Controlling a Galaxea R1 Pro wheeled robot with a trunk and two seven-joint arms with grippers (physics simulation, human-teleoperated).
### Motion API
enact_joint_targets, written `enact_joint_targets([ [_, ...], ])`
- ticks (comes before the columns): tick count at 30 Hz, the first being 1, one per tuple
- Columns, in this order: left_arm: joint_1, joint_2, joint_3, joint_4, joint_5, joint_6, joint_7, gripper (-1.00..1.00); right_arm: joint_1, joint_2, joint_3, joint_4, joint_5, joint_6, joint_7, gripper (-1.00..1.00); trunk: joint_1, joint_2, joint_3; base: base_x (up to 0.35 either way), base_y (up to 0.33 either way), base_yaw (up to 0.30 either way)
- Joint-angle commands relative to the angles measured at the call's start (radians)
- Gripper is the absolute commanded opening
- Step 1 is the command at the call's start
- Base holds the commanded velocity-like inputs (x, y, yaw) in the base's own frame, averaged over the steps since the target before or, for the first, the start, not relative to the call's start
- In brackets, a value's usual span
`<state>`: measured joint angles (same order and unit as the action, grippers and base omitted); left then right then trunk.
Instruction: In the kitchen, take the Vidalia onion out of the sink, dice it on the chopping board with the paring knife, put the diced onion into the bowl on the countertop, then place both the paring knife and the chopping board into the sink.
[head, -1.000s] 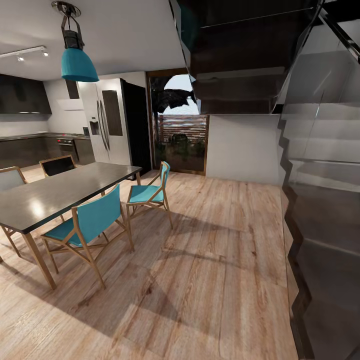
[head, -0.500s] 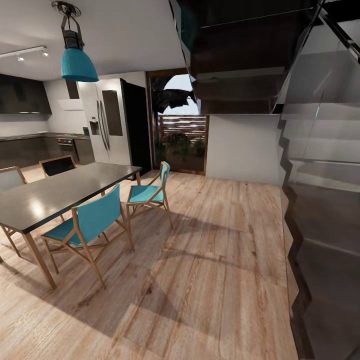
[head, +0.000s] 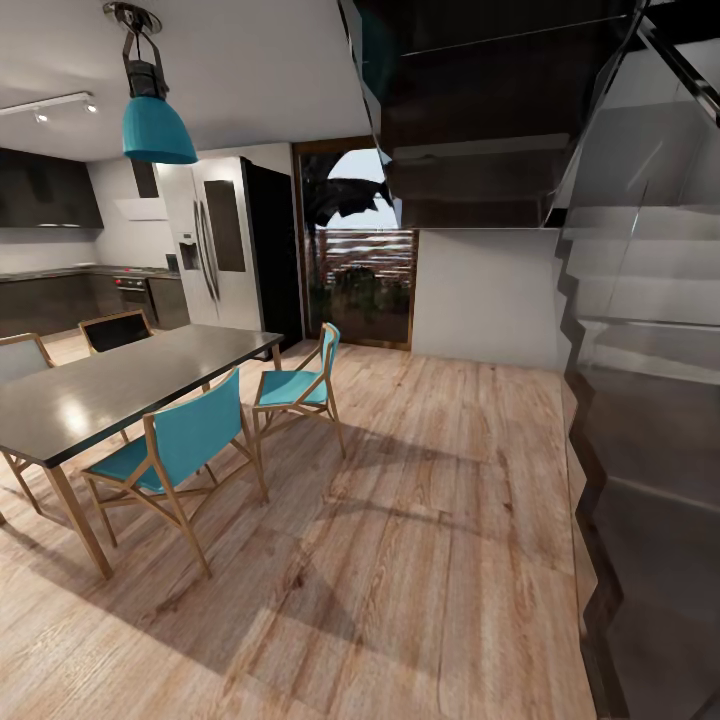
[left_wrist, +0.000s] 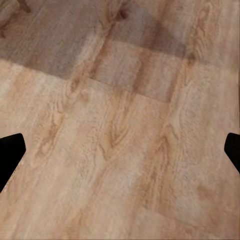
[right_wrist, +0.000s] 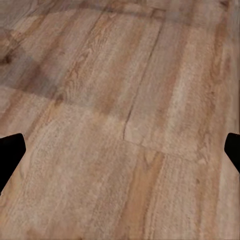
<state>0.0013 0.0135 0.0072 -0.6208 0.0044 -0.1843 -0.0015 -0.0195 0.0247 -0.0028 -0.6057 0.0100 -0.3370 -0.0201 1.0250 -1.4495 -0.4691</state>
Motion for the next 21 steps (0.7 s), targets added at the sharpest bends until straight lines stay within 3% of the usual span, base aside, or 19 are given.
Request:
enact_joint_targets([
  [1,0.0,0.0,0.001,-0.015,0.0,-0.002,0.0,1.0,0.0,-0.002,-0.001,-0.005,0.0,-0.005,-0.003,1.0,0.0,0.0,-0.001,0.0,0.0,0.0],
  [3,0.0,0.002,0.001,-0.023,0.001,-0.004,-0.001,1.0,0.0,-0.007,-0.002,-0.007,-0.002,-0.008,-0.004,1.0,0.0,0.0,-0.001,0.0,0.0,0.0],
  [10,0.0,0.055,0.003,-0.001,0.02,-0.007,-0.007,1.0,0.0,-0.011,-0.029,-0.004,-0.005,-0.008,-0.006,1.0,0.0,0.0,-0.001,0.0,0.0,0.104],
  [13,0.0,0.061,0.003,0.004,0.039,-0.007,-0.009,1.0,0.0,-0.011,-0.052,-0.002,-0.005,-0.008,-0.006,1.0,0.0,0.0,-0.001,0.0,0.0,0.258],
  [21,0.0,0.063,0.001,0.007,0.058,-0.007,-0.011,1.0,0.0,-0.011,-0.062,-0.002,-0.005,-0.008,-0.006,1.0,0.0,0.0,-0.001,0.0,0.1,0.284],
])
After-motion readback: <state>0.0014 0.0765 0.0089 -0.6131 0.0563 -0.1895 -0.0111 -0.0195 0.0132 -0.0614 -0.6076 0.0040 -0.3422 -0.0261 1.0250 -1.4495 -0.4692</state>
